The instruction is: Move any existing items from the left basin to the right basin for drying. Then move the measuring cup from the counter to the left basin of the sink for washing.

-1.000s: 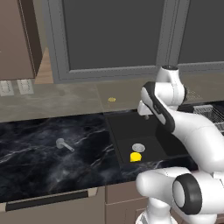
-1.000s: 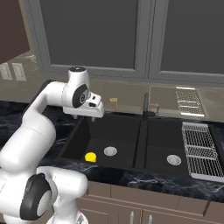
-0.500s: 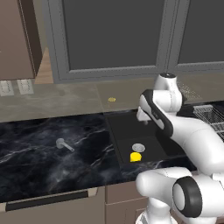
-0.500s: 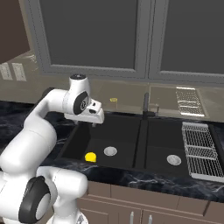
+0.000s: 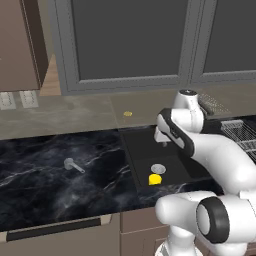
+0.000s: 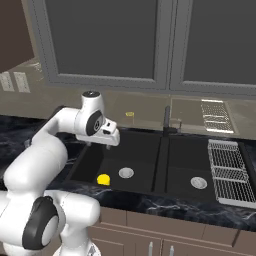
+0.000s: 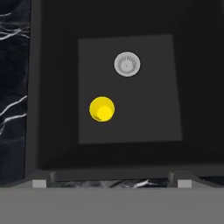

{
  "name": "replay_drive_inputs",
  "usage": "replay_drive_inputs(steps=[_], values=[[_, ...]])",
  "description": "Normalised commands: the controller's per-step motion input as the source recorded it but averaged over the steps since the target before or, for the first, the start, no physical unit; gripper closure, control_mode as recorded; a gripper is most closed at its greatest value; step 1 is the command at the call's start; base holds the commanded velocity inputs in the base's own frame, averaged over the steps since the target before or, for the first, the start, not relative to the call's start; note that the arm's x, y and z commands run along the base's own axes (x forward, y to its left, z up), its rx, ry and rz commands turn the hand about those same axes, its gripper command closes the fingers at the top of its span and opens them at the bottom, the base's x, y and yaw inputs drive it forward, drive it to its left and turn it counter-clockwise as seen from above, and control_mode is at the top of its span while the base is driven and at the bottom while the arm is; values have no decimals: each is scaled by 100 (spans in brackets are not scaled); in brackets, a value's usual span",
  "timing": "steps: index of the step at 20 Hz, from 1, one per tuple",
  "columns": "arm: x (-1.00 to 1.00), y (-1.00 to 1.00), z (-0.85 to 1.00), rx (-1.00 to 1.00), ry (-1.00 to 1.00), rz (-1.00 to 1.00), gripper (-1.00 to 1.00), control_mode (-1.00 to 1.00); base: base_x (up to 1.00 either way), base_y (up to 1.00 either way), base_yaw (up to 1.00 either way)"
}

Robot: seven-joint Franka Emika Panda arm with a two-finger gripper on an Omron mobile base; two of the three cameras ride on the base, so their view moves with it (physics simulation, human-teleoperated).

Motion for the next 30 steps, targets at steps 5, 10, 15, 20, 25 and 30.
replay_drive_inputs(steps=[5, 10, 15, 20, 25, 30], values=[[19, 0, -20, 0, 5, -1, -100, -100, 0, 0, 0], [17, 0, -20, 0, 5, -1, -100, -100, 0, 0, 0], [9, 0, -20, 0, 5, -1, -100, -100, 0, 0, 0], [0, 0, -19, 0, 4, 0, -100, -100, 0, 0, 0], [0, 0, -20, 0, 4, 0, -100, -100, 0, 0, 0], [0, 0, -23, 0, 3, 0, -100, -100, 0, 0, 0]])
